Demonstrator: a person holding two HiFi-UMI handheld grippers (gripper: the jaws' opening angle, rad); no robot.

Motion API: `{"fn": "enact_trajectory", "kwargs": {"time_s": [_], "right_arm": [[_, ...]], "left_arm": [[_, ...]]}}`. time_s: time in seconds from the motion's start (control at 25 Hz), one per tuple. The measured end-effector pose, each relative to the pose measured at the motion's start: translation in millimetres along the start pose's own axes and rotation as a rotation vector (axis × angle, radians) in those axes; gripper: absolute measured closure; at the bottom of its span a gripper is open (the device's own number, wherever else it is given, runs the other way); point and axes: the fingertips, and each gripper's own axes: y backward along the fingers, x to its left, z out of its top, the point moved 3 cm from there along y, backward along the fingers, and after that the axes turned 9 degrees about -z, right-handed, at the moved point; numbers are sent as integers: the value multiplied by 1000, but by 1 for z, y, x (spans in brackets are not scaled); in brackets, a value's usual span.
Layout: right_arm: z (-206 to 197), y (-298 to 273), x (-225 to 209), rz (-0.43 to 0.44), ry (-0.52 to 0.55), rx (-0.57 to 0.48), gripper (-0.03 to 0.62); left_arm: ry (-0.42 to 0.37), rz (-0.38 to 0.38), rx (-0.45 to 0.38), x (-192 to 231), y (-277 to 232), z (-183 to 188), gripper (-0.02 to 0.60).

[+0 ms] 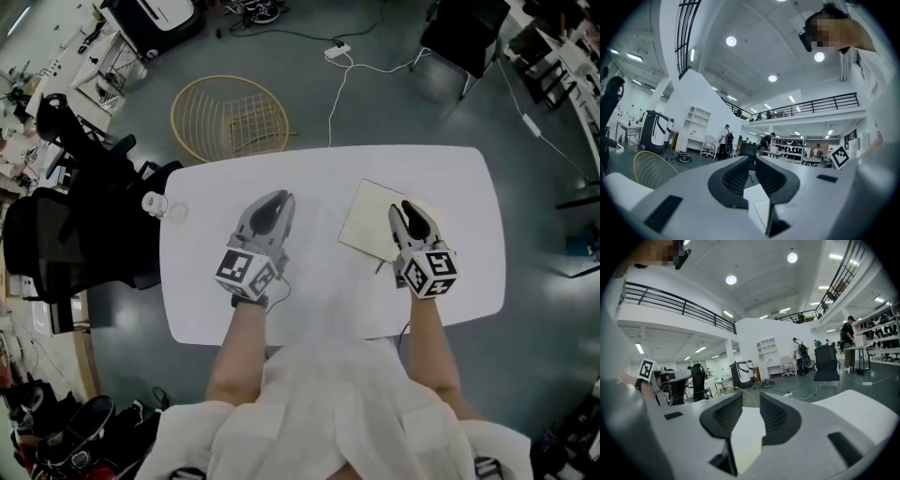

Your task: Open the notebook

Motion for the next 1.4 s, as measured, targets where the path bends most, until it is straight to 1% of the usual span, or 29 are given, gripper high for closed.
{"fn": "enact_trajectory", "kwargs": {"time_s": [0.08,0.12,0.28,0.36,0.6,0.8,1.12,1.28,1.4], "right_arm": [[17,18,-5,-28,18,-47,479],[25,27,-8,-44,30,-69,491],[59,68,-25,-115,76,-145,556],[71,88,-32,-151,92,-172,589],[90,138,-45,-223,113,-198,591],[100,162,-52,-283,137,-208,592],[114,186,-47,-323,176,-230,592],[121,200,-47,-344,169,-252,592],[123,201,-46,-357,171,-269,592]], "left_arm": [[-4,-12,-19,-2,2,6,537],[-10,-19,-30,-4,2,10,537],[-37,3,-36,-16,3,34,537],[-43,-6,-45,-21,3,45,537],[-72,-60,-74,-44,0,68,537],[-92,-113,-77,-61,-5,80,537],[-96,-156,-75,-70,-3,83,537],[-87,-185,-76,-76,-1,87,537],[-82,-187,-87,-75,0,88,537]]}}
